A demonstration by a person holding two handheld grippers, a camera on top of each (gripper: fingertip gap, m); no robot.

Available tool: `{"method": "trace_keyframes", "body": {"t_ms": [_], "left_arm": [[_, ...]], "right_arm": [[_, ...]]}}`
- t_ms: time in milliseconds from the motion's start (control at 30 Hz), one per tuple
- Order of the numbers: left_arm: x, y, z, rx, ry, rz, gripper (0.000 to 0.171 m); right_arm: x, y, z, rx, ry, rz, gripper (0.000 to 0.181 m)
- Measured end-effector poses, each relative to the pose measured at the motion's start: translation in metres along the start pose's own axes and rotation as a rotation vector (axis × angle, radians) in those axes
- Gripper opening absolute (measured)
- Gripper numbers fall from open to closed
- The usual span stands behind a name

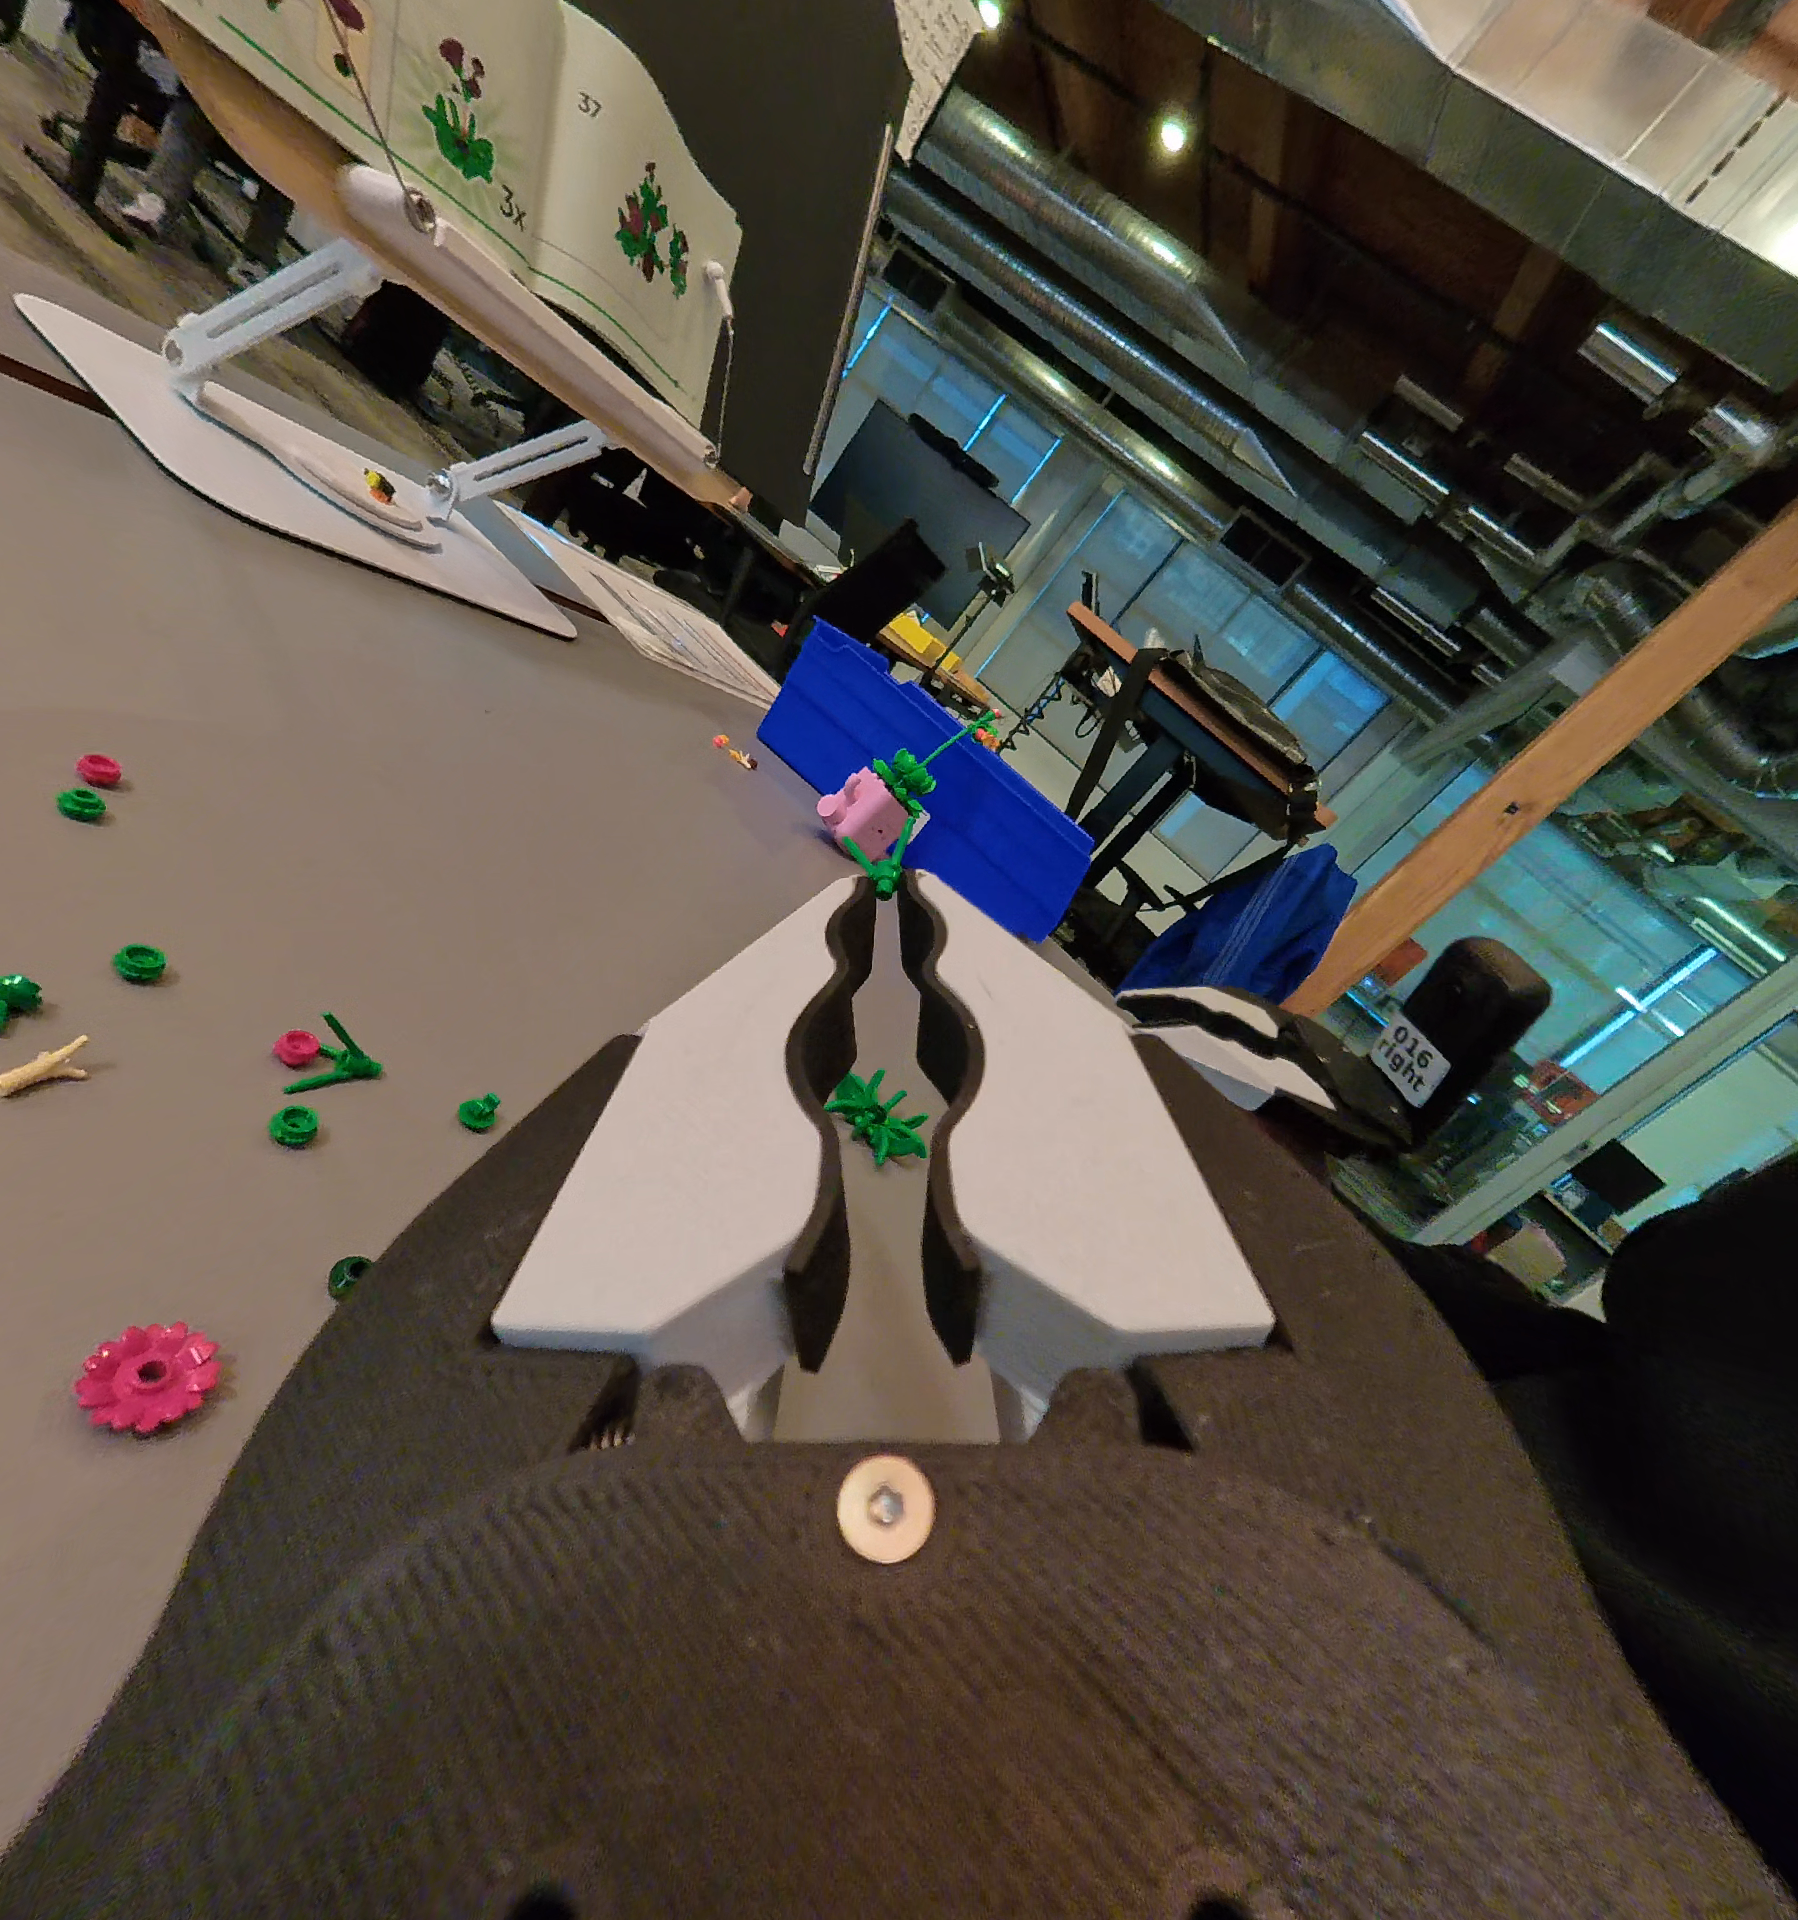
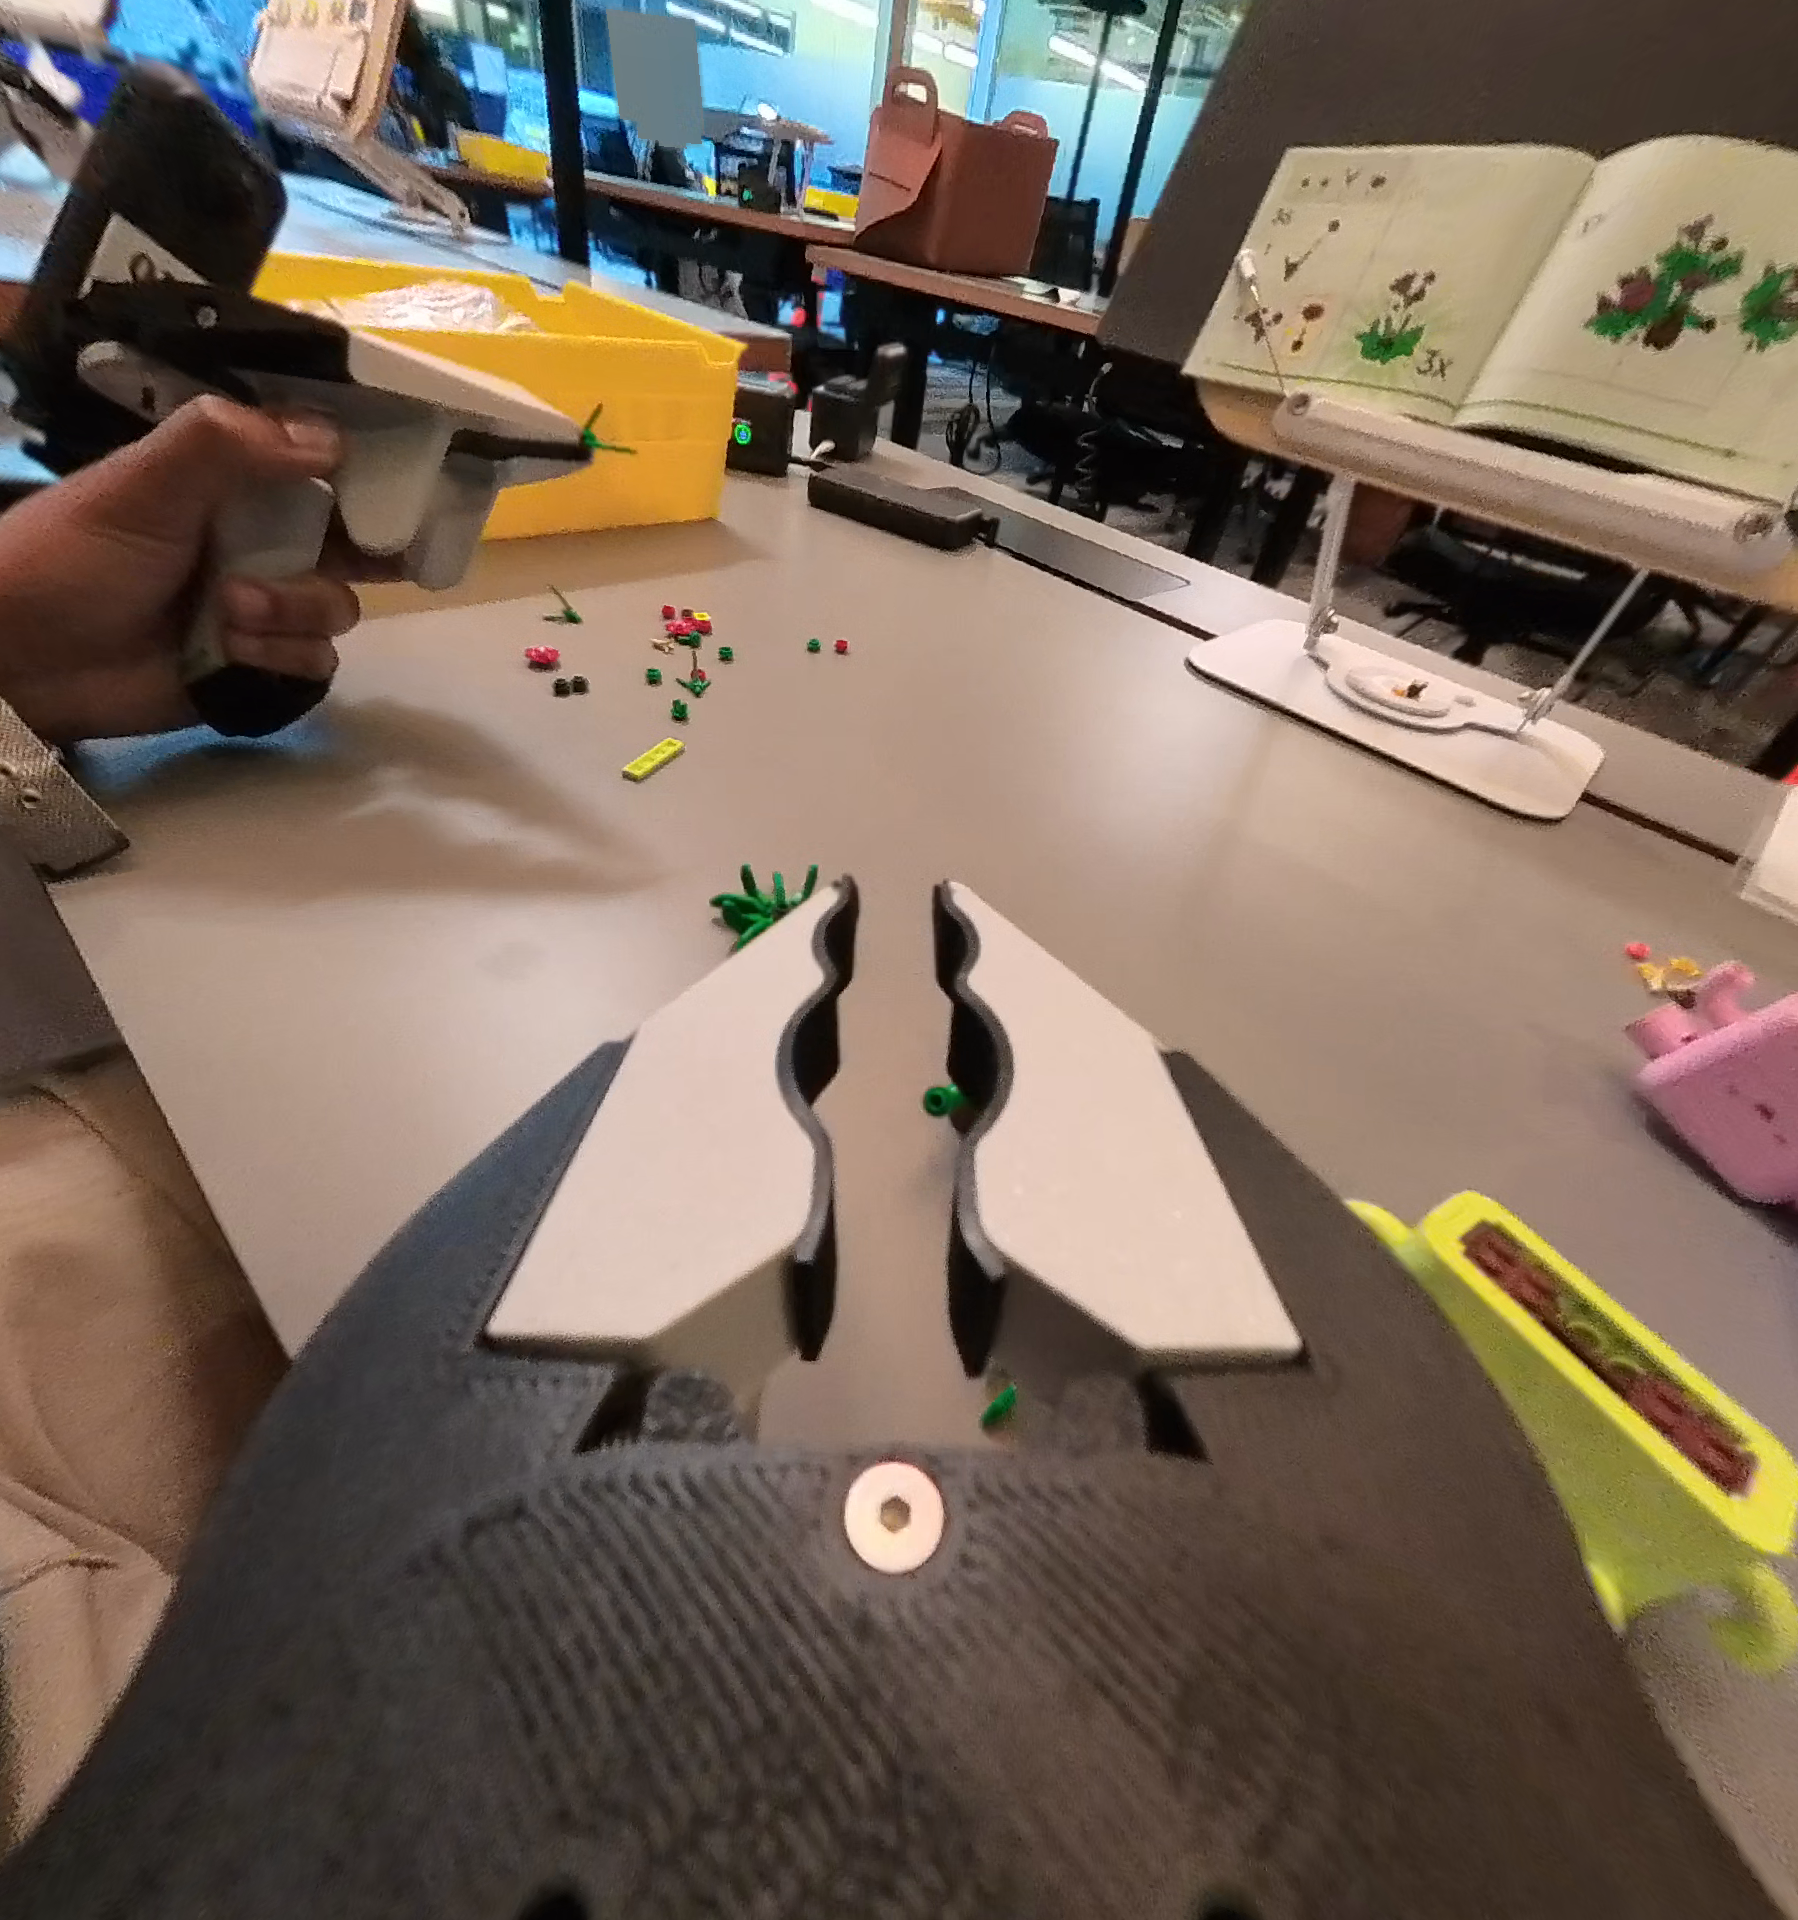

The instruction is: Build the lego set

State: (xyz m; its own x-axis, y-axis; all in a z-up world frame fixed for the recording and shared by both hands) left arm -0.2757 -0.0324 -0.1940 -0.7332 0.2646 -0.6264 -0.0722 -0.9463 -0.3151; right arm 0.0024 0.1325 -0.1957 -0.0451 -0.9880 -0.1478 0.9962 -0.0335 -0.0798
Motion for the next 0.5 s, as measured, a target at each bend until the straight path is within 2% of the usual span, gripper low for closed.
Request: {"method": "trace_keyframes", "body": {"t_ms": [167, 333, 500], "left_arm": [[0.0, -0.001, -0.001, 0.006, 0.003, 0.0, 0.003], [-0.001, -0.002, -0.002, 0.012, 0.005, -0.004, 0.002], [-0.004, -0.003, -0.003, 0.021, -0.005, -0.005, 0.003]], "right_arm": [[-0.009, -0.003, 0.0, -0.019, -0.06, 0.02, 0.014], [-0.014, -0.011, -0.006, 0.062, -0.151, 0.063, 0.02], [-0.011, -0.016, -0.007, 0.067, -0.088, 0.073, 0.015]]}}
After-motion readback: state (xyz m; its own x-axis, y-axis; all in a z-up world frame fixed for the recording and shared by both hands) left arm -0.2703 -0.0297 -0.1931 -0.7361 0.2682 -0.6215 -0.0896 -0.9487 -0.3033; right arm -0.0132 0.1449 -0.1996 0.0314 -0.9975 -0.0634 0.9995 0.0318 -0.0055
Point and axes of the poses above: each gripper's, where its closed fingertips meet, y back along the fingers, z out of its top, x = y × z across the jaws, the point moved 8 cm from there along y, back along the fingers, and after that the axes turned 14 degrees about -x, right-handed, at the moved point
